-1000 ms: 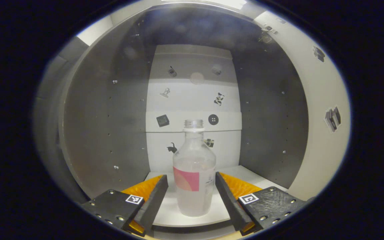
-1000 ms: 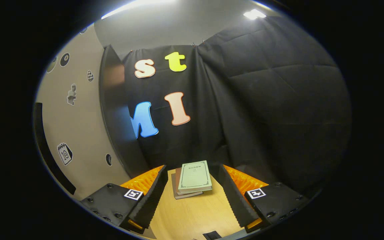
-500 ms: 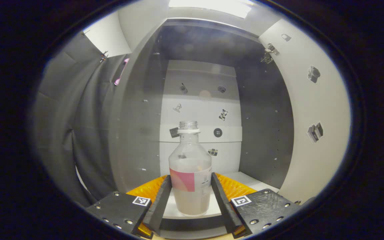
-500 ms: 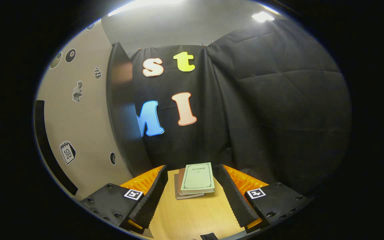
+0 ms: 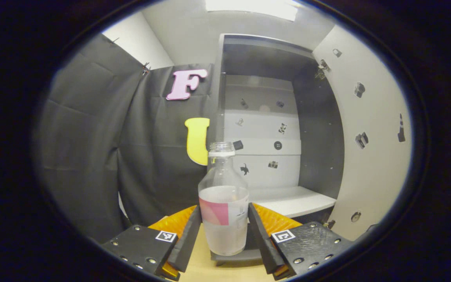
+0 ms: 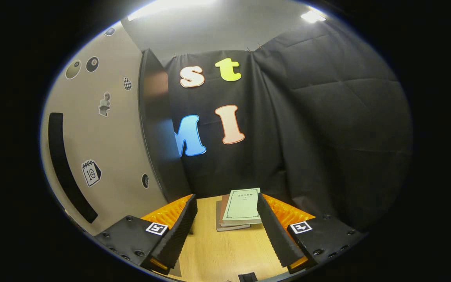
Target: Open the cabinet door with the right hand, grasp the bottle in the cabinet with the left hand and place it on the coaster, then close the cabinet door with the right hand.
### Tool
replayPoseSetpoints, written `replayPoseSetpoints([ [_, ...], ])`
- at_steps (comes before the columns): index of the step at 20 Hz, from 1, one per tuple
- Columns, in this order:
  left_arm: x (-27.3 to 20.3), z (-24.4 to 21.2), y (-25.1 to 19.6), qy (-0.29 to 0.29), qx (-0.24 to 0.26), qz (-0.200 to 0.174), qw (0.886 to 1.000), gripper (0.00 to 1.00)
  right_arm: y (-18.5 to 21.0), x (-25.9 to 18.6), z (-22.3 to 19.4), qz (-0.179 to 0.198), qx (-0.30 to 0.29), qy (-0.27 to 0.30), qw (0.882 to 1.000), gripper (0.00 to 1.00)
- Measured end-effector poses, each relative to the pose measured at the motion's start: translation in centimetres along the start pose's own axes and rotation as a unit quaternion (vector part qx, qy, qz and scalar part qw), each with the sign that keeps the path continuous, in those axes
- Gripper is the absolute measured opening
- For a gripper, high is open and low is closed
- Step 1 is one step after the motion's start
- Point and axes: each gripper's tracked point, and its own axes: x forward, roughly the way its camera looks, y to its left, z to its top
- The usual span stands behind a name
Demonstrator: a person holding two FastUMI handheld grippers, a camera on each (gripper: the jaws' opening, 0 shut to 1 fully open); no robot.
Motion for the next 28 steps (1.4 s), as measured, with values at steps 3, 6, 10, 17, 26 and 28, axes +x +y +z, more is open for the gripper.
replayPoseSetpoints([
  [3,-2.9,-2.1,2.0,0.003,0.003,0.021,1.0,0.75,0.5,-0.2,-0.2,0.009,0.002,-0.001,1.0,0.98],
  [6,-5.3,-5.0,3.6,0.006,-0.005,0.037,0.999,0.71,0.9,-0.8,-0.1,0.022,0.003,-0.008,1.0,0.98],
  [10,-8.7,-8.5,5.1,-0.002,0.002,0.049,0.999,0.71,0.8,-1.7,-0.2,0.027,-0.006,-0.01,1.0,0.97],
  [17,-11.0,-17.5,7.9,0.037,-0.016,0.083,0.996,0.75,0.0,-3.4,-0.9,0.019,-0.04,-0.015,0.999,0.97],
  [26,-12.7,-26.0,9.0,0.088,-0.03,0.087,0.992,0.71,-0.4,-3.3,-2.1,0.013,-0.059,0.005,0.998,0.98],
  [28,-13.1,-27.1,8.7,0.094,-0.031,0.084,0.992,0.73,0.1,-3.0,-2.4,0.018,-0.071,0.011,0.997,0.98],
])
